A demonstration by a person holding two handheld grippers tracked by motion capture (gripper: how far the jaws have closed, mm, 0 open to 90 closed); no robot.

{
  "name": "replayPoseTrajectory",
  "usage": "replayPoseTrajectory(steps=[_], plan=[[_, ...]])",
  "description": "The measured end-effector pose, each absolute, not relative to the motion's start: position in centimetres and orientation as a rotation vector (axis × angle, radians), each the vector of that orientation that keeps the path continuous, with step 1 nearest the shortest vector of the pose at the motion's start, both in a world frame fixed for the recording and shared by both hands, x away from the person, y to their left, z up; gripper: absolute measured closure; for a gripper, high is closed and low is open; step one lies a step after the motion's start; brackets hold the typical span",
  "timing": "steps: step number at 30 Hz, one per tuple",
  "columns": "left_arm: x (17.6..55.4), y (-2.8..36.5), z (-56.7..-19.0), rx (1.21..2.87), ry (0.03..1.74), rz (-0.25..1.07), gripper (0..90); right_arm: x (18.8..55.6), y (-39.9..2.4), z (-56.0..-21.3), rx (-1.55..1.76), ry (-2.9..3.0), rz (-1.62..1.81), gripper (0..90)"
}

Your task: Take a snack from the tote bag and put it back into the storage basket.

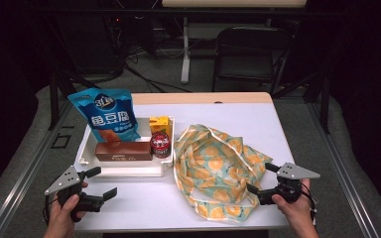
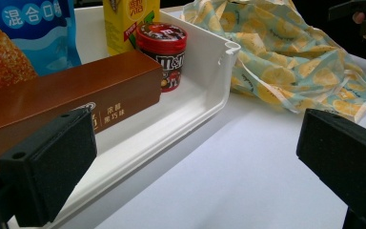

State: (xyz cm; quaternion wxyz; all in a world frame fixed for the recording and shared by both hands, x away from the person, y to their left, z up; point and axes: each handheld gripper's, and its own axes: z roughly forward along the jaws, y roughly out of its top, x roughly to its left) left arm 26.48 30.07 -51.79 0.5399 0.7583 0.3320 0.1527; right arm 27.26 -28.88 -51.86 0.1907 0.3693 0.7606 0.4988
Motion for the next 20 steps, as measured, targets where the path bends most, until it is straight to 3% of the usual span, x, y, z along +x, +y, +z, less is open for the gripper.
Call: replayPoseTrajectory(steps=[20], plan=[[26.94,30.45,-52.11,1.825,0.794,0.349,0.0,27.37,-29.43,-52.02,1.052,2.130,1.400,0.0]])
